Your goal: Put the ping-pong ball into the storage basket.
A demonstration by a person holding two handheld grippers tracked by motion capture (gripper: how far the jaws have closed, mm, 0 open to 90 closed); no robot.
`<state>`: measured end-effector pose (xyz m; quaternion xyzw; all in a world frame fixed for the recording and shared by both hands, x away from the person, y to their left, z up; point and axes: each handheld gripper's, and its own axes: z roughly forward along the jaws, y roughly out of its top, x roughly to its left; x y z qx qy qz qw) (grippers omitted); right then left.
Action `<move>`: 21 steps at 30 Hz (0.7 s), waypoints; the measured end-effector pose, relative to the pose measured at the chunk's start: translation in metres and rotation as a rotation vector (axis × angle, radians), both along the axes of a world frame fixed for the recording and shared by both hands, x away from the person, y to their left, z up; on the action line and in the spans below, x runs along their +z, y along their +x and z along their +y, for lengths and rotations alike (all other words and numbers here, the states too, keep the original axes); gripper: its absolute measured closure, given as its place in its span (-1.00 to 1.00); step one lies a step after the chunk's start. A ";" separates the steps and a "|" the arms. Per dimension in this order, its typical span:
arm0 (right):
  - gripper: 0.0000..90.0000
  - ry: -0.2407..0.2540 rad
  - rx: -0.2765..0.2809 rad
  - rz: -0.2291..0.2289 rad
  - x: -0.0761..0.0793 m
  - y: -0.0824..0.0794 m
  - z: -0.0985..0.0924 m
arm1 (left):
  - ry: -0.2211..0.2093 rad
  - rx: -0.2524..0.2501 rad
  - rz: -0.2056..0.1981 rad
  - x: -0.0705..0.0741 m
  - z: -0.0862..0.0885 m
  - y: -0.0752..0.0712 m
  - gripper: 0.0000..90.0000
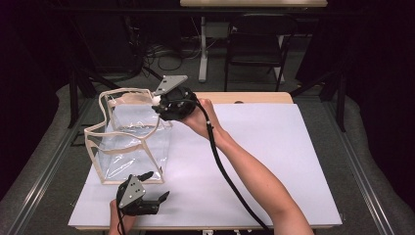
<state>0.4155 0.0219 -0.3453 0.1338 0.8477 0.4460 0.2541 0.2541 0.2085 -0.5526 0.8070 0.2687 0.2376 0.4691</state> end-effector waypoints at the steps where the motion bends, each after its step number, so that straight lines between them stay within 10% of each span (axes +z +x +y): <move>1: 0.14 -0.001 0.001 0.001 0.000 0.000 0.002 | 0.000 -0.002 0.000 0.000 0.000 0.000 -0.64; 21: 0.14 -0.028 0.034 0.013 -0.001 -0.003 0.021 | 0.003 0.000 0.002 0.000 0.000 0.000 -0.64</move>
